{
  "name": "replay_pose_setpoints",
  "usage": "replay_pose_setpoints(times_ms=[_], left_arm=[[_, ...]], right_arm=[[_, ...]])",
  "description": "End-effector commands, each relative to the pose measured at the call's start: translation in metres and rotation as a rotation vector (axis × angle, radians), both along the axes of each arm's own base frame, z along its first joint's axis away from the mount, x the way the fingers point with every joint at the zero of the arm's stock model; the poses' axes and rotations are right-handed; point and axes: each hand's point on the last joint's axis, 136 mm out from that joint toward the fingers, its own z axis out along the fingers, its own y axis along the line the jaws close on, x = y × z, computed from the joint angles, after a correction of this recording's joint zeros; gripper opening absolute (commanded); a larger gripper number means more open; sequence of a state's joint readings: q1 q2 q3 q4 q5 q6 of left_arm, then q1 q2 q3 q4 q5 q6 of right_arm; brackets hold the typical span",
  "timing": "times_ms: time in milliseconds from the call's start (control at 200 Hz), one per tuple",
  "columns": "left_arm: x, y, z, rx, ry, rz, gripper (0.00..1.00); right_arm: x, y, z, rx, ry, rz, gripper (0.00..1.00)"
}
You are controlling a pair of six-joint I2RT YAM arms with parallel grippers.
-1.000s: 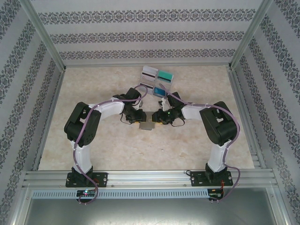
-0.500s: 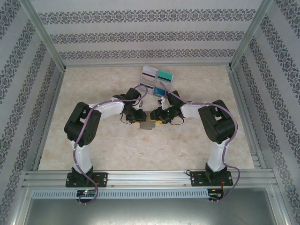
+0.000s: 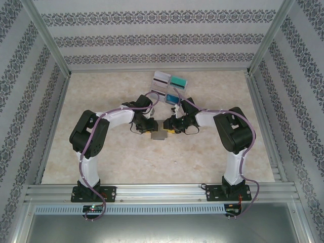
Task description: Put the credit cards into the card holder
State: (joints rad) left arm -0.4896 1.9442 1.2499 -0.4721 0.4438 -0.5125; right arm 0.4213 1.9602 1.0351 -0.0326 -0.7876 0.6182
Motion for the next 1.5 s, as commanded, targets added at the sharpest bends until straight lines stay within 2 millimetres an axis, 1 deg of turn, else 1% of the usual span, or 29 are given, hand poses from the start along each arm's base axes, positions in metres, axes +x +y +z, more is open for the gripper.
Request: replay_pose_setpoints(times_ms=[0,150,390,570,669,749,839,924,999,1074,1104,1159,1234,1274,1344,1394,1494], left_arm=[[-0.002,-0.006,-0.013,-0.001,0.023,-0.019,0.33],[-0.001,-0.007,-0.013,-0.002,0.023,-0.021,0.33],[-0.001,-0.007,-0.014,0.000,0.025,-0.024,0.33],[0.000,-0.008,-0.015,-0.002,0.024,-0.025,0.33],[-0.001,-0.008,-0.016,-0.004,0.028,-0.025,0.33],[-0.001,-0.007,-0.017,-0.002,0.029,-0.024,0.32],[-0.002,-0.007,-0.017,-0.001,0.029,-0.024,0.32],[-0.002,-0.006,-0.017,0.001,0.030,-0.025,0.32],[-0.002,-0.006,-0.017,0.002,0.027,-0.026,0.32],[0.000,-0.005,-0.017,0.013,0.024,-0.023,0.32],[0.001,-0.002,-0.017,0.025,0.021,-0.017,0.32],[0.005,0.005,-0.017,0.049,0.012,0.004,0.32],[0.013,0.012,-0.012,0.021,0.004,0.038,0.34],[0.019,0.015,-0.004,-0.002,-0.010,0.058,0.35],[0.032,0.021,0.017,-0.029,-0.069,0.087,0.37],[0.040,0.026,0.035,-0.025,-0.120,0.093,0.42],[0.053,0.041,0.063,0.016,-0.207,0.106,0.48]], right_arm=[[0.005,0.021,-0.016,0.022,-0.051,0.046,0.38],[0.002,0.025,-0.020,0.013,-0.040,0.063,0.37],[-0.003,0.023,-0.029,-0.031,-0.038,0.075,0.35],[-0.008,0.022,-0.042,-0.085,-0.041,0.088,0.35],[-0.011,0.026,-0.050,-0.112,-0.039,0.100,0.35],[-0.011,0.027,-0.055,-0.117,-0.033,0.096,0.32],[-0.011,0.023,-0.062,-0.151,-0.027,0.091,0.31],[-0.012,0.021,-0.065,-0.161,-0.019,0.089,0.29],[-0.013,0.021,-0.064,-0.160,-0.014,0.092,0.30],[-0.013,0.023,-0.055,-0.140,-0.023,0.094,0.33],[-0.011,0.024,-0.049,-0.127,-0.032,0.093,0.34],[-0.005,0.027,-0.032,-0.102,-0.065,0.092,0.39],[0.004,0.032,-0.005,-0.076,-0.113,0.098,0.46],[0.010,0.030,0.008,-0.071,-0.136,0.093,0.48],[0.022,0.025,0.030,-0.067,-0.183,0.078,0.49],[0.029,0.017,0.044,-0.086,-0.221,0.071,0.50],[0.038,-0.005,0.062,-0.178,-0.306,0.063,0.50]])
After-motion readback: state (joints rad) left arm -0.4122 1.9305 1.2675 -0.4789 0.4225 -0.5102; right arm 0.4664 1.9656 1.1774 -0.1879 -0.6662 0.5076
